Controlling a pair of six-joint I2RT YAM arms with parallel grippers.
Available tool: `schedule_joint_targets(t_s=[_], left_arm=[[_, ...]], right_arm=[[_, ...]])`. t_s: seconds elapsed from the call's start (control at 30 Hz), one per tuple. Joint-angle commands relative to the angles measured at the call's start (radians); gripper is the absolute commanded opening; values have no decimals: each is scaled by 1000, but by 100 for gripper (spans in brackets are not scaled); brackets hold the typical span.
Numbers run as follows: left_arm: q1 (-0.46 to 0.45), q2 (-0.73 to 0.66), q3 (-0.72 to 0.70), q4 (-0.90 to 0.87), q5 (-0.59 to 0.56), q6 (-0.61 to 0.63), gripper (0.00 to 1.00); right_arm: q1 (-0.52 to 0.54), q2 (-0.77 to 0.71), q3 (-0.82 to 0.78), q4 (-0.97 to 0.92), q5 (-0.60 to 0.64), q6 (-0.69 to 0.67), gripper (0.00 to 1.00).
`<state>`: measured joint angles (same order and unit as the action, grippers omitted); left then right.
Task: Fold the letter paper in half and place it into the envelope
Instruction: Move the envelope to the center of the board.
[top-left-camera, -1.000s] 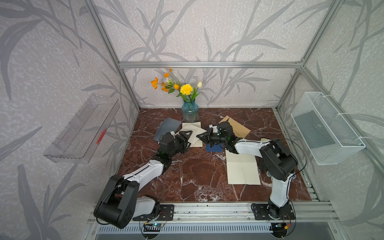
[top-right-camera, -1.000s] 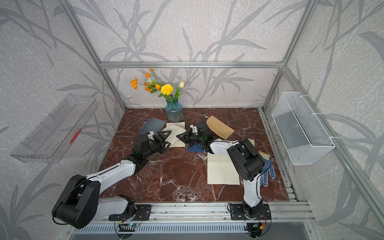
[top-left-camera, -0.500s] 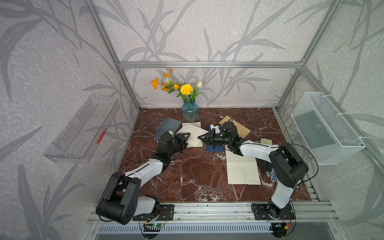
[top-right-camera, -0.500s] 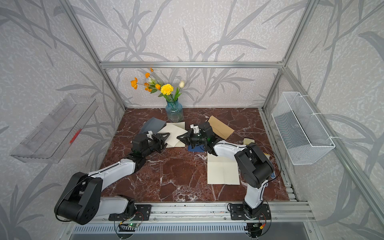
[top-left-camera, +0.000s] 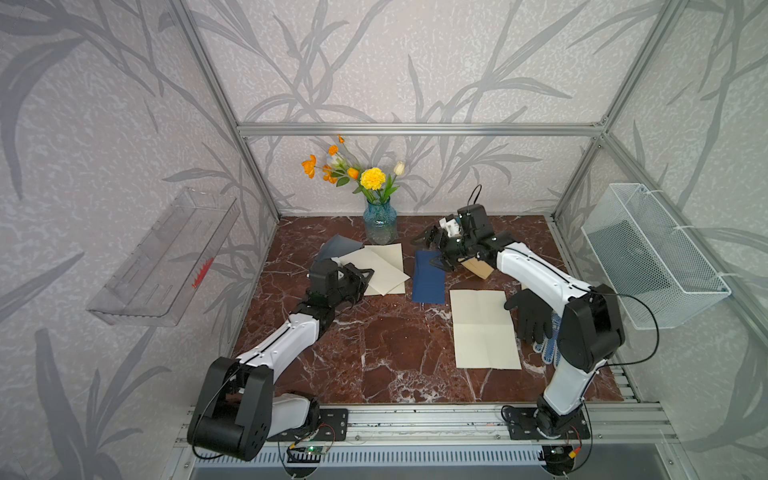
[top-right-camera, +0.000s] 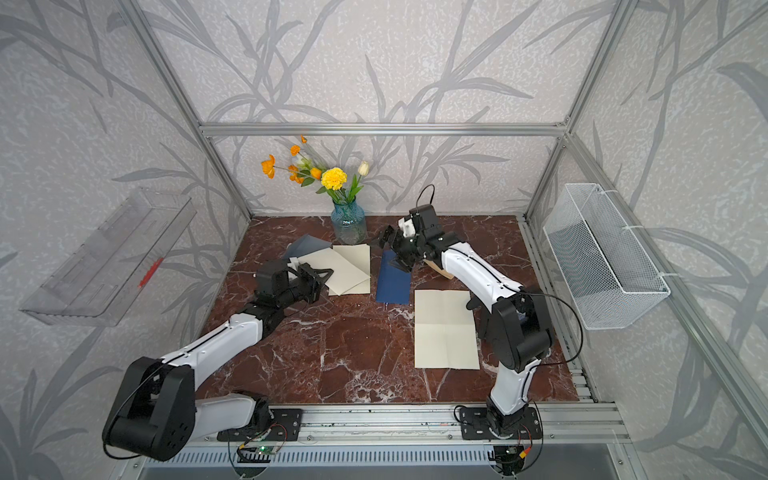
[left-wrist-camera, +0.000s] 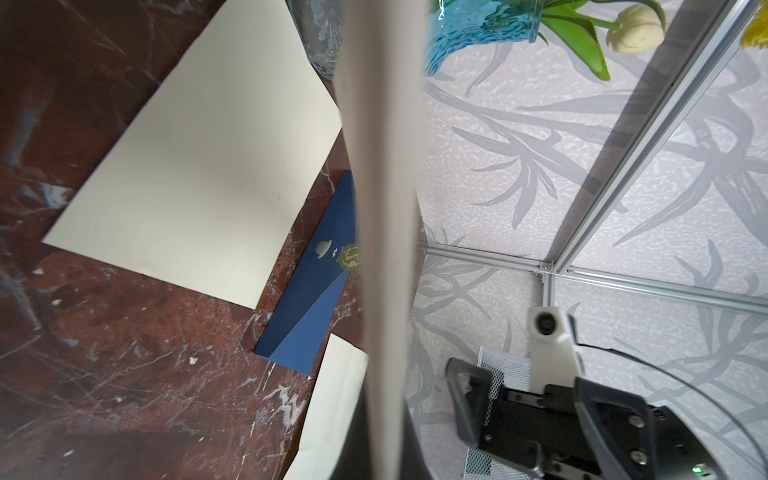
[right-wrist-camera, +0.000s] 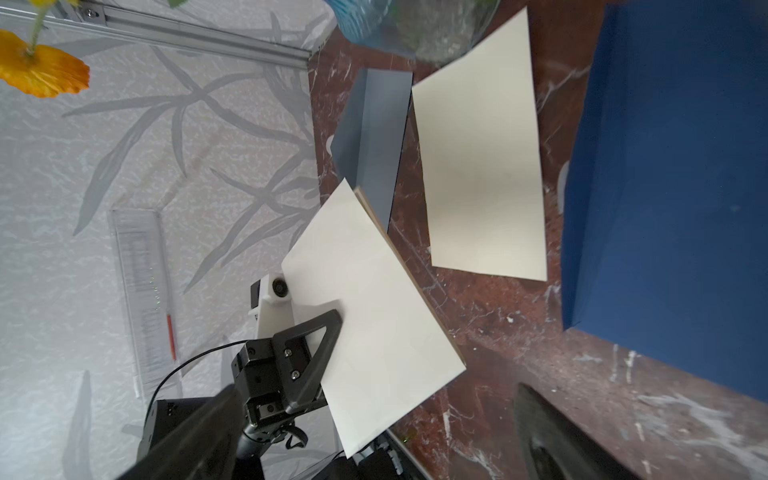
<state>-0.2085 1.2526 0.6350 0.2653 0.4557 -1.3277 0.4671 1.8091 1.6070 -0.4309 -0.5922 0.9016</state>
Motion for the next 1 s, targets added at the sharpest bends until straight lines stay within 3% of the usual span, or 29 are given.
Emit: schedule_joint_targets(t_s=[0.0, 0.43, 0.57, 0.77, 0.97], left_arm=[[8, -54, 52, -230, 11, 158, 0], [45, -166, 46, -379, 11, 214, 0], [57, -201, 43, -422, 20, 226, 0], [76, -241, 18, -439, 32, 220, 0], [90, -240, 9, -424, 53, 206, 0]], right_arm=[[14, 90, 142, -424, 168, -306, 99], [132, 547, 666, -637, 581, -524, 99], [154, 647, 783, -680, 617, -539, 87], [161, 713, 846, -709, 667, -538, 51], [160, 768, 892, -738, 665, -544, 48]])
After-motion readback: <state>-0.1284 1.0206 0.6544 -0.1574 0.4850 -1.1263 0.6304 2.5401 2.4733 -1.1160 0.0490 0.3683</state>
